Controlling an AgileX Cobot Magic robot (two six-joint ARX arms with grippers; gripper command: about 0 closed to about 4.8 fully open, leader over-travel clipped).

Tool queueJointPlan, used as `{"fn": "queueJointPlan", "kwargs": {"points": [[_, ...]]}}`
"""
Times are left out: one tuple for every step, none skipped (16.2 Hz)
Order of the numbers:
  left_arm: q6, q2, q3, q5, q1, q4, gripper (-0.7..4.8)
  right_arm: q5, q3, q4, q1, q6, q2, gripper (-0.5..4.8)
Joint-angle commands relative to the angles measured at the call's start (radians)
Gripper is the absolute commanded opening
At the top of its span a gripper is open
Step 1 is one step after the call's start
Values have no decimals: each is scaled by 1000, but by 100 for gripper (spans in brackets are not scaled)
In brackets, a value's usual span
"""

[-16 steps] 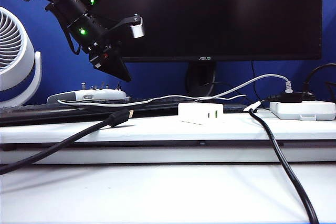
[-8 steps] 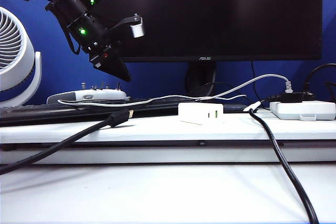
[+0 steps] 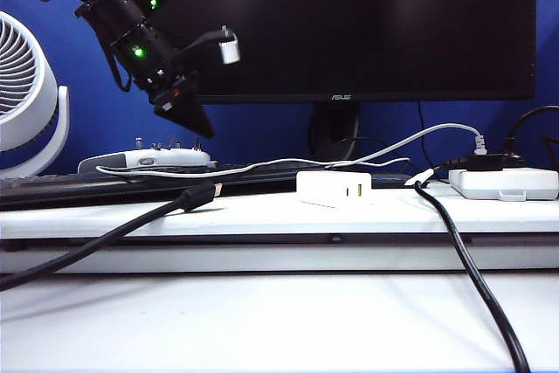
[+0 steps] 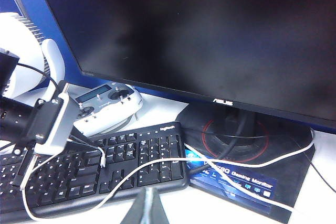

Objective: Pick up the Type-C charging cable and the charging base, insert one end of the Type-C charger into the corresponding slot on the base, and finally place the plugged-in charger back on the table.

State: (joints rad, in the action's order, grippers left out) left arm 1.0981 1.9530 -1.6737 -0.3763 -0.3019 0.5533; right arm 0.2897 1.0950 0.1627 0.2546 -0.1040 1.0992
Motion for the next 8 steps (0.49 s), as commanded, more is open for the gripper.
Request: {"fn": "queueJointPlan", "kwargs": {"points": [[97, -3, -2, 22, 1, 47, 371, 5, 6, -17, 0, 0, -3, -1], [146, -3, -2, 24, 1, 47, 398, 5, 6, -17, 0, -1, -3, -1], [175, -2, -2, 23, 1, 36, 398, 5, 6, -17, 0, -1, -3, -1], [200, 1, -2, 20, 1, 24, 398, 5, 6, -17, 0, 0, -3, -1], [215, 6, -2, 17, 1, 16, 394, 5, 6, -17, 0, 0, -3, -1], [216, 19, -2, 17, 1, -2, 394, 5, 6, -17, 0, 0, -3, -1], [216, 31, -2, 17, 1, -14, 394, 5, 6, -17, 0, 0, -3, -1], [216, 43, -2, 17, 1, -24, 394, 5, 6, -17, 0, -1, -3, -1]]}}
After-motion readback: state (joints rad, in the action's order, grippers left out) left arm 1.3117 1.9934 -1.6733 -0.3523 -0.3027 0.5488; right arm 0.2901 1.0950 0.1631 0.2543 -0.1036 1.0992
